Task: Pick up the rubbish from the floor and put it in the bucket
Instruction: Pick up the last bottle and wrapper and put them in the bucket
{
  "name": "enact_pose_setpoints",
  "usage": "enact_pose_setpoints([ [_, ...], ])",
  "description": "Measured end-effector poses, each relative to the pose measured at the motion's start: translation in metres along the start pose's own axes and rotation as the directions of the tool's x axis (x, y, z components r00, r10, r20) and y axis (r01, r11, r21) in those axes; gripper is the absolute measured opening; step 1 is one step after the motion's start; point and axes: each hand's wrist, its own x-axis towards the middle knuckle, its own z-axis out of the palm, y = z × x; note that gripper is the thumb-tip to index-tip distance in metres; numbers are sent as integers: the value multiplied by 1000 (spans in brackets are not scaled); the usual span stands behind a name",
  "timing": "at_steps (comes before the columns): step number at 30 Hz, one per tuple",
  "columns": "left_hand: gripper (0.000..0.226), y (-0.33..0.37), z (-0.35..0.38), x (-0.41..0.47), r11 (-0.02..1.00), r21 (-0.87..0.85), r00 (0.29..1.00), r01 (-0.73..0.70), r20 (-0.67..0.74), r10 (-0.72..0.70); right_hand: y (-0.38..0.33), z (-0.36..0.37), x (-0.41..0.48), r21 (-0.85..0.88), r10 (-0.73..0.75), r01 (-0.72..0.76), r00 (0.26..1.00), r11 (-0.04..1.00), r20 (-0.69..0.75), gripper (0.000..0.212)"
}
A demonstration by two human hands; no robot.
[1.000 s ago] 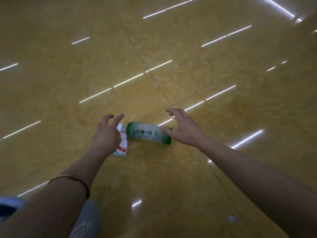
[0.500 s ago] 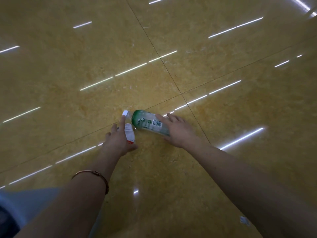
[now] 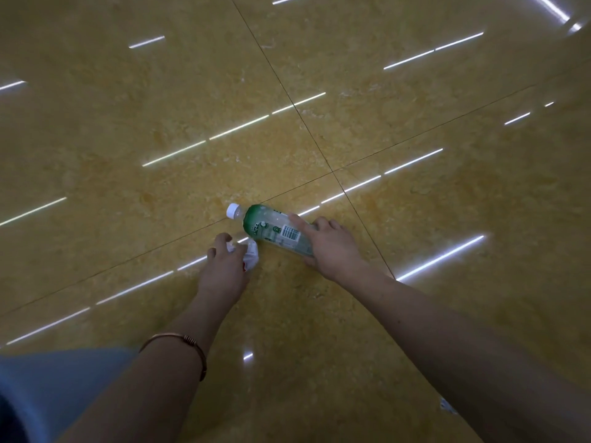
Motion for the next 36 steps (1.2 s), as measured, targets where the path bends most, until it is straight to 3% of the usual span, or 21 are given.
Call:
enact_pose_setpoints([
  [7, 33, 6, 1, 0, 999, 5, 998, -50, -35, 50, 16, 3, -17, 40, 55, -57, 997, 998, 46, 89],
  [10, 33, 22, -5, 1, 992, -13, 991, -127, -34, 127, 33, 4, -27, 210, 150, -157, 987, 965, 51, 76],
  [14, 36, 62, -27, 1, 962, -185, 975, -203, -128, 181, 67, -17, -39, 461, 290, -244, 956, 853, -31, 60],
  [18, 37, 112, -60, 1, 882, -359, 945, -305, -226, 234, 89, -64, -54, 554, 329, -201, 934, 808, -140, 55],
  [22, 37, 155, -100, -16, 828, -401, 909, -391, -311, 278, 93, -112, -84, 617, 372, -173, 904, 768, -210, 55],
  [36, 42, 217, -304, -174, 749, -473, 883, -464, -316, 348, 45, -326, -256, 747, 472, -253, 877, 615, -92, 65],
])
